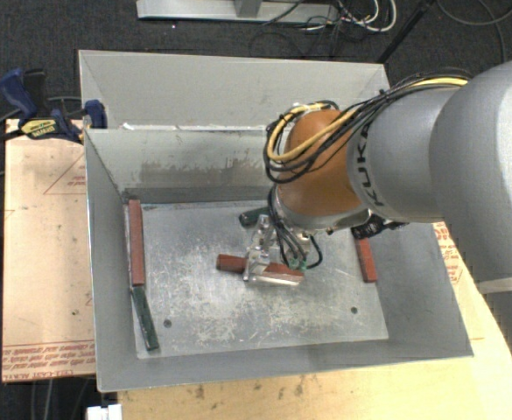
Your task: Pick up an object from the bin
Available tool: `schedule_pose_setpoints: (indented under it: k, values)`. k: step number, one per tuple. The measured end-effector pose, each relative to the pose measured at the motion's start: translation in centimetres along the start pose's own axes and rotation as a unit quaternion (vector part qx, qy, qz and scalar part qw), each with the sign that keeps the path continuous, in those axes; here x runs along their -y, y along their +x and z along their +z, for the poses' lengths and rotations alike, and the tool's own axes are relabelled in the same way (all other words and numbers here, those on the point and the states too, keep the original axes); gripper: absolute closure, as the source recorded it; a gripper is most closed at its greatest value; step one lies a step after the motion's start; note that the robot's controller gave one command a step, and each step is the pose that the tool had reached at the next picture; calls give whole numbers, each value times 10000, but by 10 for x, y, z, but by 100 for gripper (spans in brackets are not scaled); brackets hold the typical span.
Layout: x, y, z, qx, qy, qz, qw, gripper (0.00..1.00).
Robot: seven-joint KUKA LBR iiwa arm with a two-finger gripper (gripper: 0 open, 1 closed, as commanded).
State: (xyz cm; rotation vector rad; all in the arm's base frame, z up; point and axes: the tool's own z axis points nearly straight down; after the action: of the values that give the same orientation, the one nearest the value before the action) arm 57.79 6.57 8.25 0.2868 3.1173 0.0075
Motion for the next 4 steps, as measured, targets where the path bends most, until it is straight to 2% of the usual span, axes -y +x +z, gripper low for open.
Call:
schedule_pose_setpoints:
  k: [2, 3, 4]
  values:
    - [0, 0, -1, -9, 5, 0, 10000, 100]
    - [1, 2, -7, -61, 24, -1, 10000, 100]
    - [1, 3, -25, -79, 29, 0, 10000, 100]
